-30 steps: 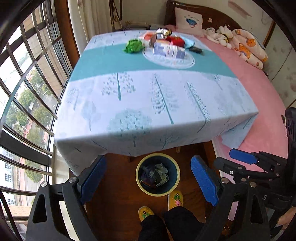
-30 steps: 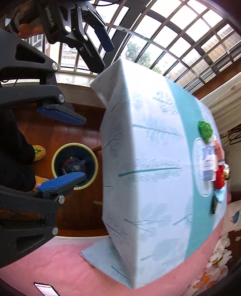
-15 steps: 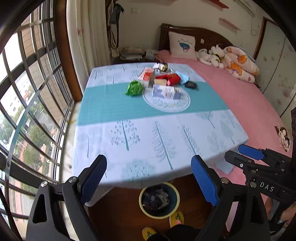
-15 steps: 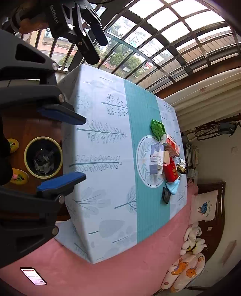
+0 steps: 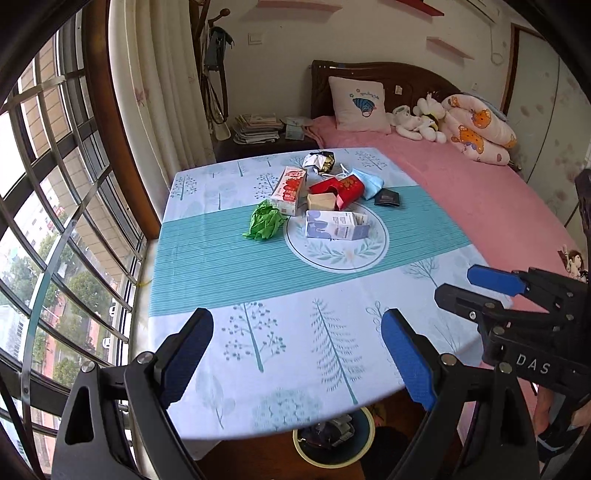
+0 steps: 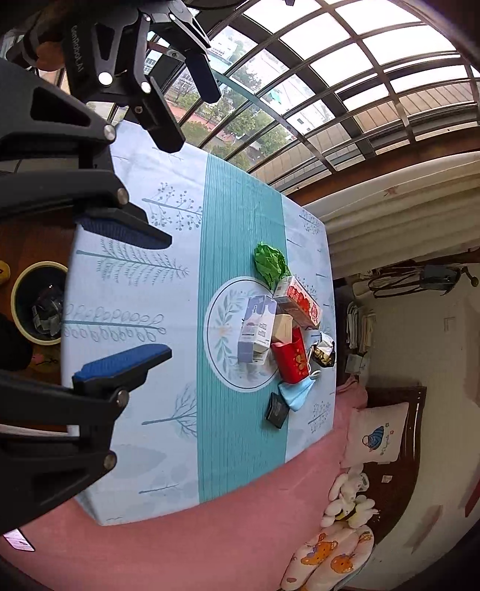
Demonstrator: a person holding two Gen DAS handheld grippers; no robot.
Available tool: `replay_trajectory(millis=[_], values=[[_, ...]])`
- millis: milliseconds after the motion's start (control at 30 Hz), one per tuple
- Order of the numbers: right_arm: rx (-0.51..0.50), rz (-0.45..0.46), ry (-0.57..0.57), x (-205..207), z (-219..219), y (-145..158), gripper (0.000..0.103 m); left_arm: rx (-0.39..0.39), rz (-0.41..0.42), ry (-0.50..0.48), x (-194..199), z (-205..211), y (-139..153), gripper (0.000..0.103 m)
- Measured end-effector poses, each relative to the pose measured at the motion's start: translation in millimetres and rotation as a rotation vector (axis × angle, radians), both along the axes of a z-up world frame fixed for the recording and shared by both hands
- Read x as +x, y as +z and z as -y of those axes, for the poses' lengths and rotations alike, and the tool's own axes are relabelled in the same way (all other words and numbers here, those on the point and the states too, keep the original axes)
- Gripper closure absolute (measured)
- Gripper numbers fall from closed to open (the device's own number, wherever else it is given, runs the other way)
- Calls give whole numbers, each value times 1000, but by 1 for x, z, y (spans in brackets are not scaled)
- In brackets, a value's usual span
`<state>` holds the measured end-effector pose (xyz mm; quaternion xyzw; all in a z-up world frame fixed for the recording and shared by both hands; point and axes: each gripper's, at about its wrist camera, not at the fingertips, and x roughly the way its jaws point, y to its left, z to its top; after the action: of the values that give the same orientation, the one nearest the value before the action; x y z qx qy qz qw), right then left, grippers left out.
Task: Collect trash
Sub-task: 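Raise both tools back above the table, then grasp the white milk box with the right tool while the left tool grasps the green crumpled paper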
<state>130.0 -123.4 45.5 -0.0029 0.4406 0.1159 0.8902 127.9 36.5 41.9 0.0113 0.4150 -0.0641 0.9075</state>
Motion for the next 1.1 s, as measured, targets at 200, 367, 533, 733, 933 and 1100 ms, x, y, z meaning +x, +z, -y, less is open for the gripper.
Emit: replay_trajectory(millis=[200, 367, 533, 733, 933, 1100], values=[[-2, -28, 87, 73, 13, -16, 49, 39, -54, 65, 61, 14, -23, 12], [-30, -74, 187, 138, 23, -36, 49, 31, -136, 149, 122, 20, -46, 12], [-90, -93, 342, 200, 17, -59, 49, 36, -195, 232, 170, 21, -69, 12], [-133, -149, 496, 250, -3, -96, 49, 30, -257, 307, 208, 12, -92, 12], [-132, -206, 602, 273, -14, -122, 49, 17, -299, 341, 232, -3, -102, 12], [-91, -220, 656, 281, -16, -125, 49, 25, -325, 359, 252, -12, -111, 12]])
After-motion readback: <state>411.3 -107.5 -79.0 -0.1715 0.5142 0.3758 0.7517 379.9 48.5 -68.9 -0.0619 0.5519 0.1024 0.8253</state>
